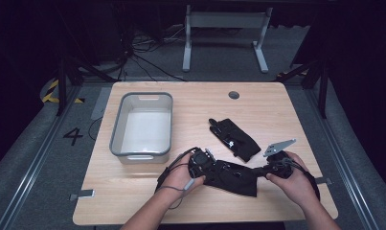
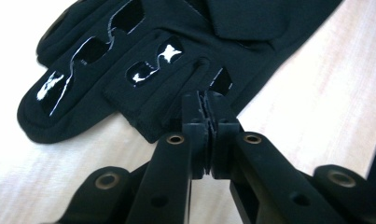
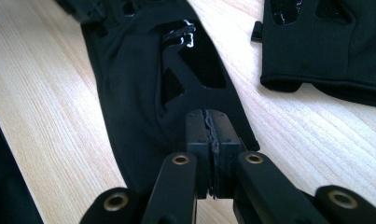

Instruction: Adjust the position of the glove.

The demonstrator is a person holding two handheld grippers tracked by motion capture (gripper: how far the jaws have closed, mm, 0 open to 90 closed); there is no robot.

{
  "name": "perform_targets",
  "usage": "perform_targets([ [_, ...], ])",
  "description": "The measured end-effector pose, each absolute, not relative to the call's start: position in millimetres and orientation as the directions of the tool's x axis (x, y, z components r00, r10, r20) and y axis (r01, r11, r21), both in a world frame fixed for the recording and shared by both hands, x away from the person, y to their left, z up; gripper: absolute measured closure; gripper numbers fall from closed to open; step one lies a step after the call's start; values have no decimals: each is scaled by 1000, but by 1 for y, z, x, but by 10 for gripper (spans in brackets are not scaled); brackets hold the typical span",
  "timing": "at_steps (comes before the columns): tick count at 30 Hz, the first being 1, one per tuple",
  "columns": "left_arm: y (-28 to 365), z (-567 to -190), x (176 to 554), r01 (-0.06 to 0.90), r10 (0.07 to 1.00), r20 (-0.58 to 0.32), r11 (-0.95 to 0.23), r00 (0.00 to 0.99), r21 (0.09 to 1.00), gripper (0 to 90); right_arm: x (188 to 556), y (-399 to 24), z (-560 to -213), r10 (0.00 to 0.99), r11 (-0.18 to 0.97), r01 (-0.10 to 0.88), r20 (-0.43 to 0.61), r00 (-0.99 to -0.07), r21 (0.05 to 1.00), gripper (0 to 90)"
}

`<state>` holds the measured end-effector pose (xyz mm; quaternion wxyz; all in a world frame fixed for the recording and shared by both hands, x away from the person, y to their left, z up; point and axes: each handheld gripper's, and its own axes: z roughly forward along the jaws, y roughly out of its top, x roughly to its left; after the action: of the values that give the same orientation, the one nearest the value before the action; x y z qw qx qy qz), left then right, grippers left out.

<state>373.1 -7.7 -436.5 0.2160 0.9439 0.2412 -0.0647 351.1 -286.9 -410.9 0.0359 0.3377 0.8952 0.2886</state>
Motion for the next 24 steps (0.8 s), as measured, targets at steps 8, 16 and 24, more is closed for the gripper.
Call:
perform_targets([
  [8, -19, -436, 359, 438, 363, -263, -832, 894, 341, 855, 352, -288, -409, 625, 604, 581, 129, -770, 545, 885],
  [16, -30, -436, 348, 406, 318, -295, -857, 901, 318, 810, 352, -290, -409, 626, 601, 583, 130, -769, 547, 881],
  [24, -30, -432, 346, 406, 302, -318, -847, 899, 343, 720, 352, -291, -408, 629, 598, 582, 128, -767, 551, 880],
])
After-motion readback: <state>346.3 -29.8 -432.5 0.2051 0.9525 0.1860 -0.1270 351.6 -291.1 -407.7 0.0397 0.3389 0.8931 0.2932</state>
